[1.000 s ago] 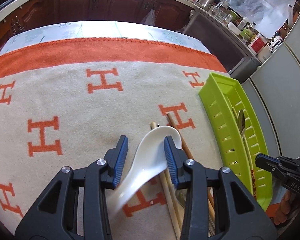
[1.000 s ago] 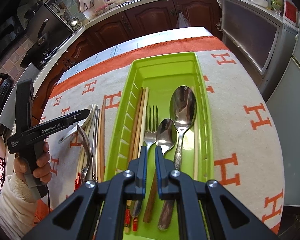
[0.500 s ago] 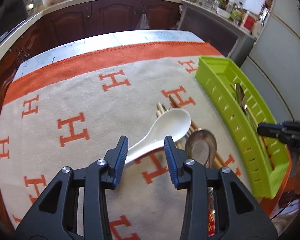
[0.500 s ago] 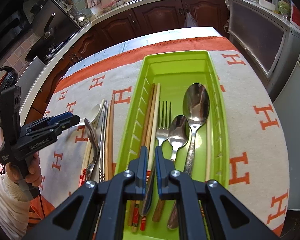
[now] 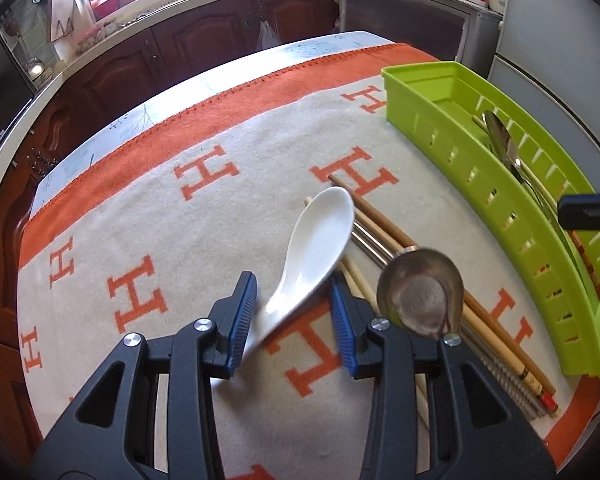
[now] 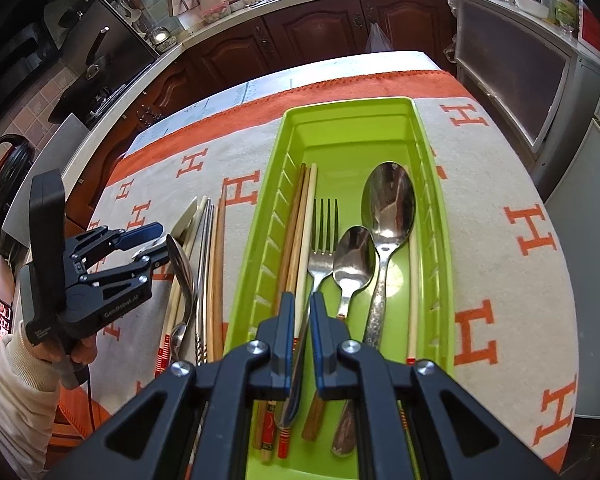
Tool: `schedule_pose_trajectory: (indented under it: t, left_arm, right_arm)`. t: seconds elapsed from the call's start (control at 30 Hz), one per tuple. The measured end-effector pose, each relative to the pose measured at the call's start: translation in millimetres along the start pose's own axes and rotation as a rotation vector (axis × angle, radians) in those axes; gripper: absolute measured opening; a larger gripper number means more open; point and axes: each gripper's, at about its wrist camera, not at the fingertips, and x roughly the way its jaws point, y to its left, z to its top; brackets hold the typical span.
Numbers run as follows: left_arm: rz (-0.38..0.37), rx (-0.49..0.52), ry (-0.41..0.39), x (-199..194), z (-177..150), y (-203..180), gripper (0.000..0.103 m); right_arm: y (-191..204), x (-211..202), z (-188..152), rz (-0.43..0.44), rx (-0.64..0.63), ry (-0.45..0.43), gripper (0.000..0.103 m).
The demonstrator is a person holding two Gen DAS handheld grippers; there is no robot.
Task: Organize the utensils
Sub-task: 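Carry the white ceramic spoon into the green tray and open the left tool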
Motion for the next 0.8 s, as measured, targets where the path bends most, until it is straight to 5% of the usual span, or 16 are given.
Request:
schedule_pose_trajectory:
  t: [0.27, 0.63, 0.8]
  left_arm:
    - [-0.038, -0.156, -0.002, 4, 16, 16, 0.004]
    - [-0.091, -0.463, 0.066, -19, -1, 52, 0.004]
    - [-0.113, -0.489, 0.055, -61, -3, 39, 0.004]
  right_arm:
    - [-2, -2, 1, 0.008, 0.015, -0.006, 0.007]
    - [-1, -9, -2, 0.035, 0.027, -0.014, 0.007]
    - [-12, -18, -1, 0.032, 0.061, -0.032, 0.007]
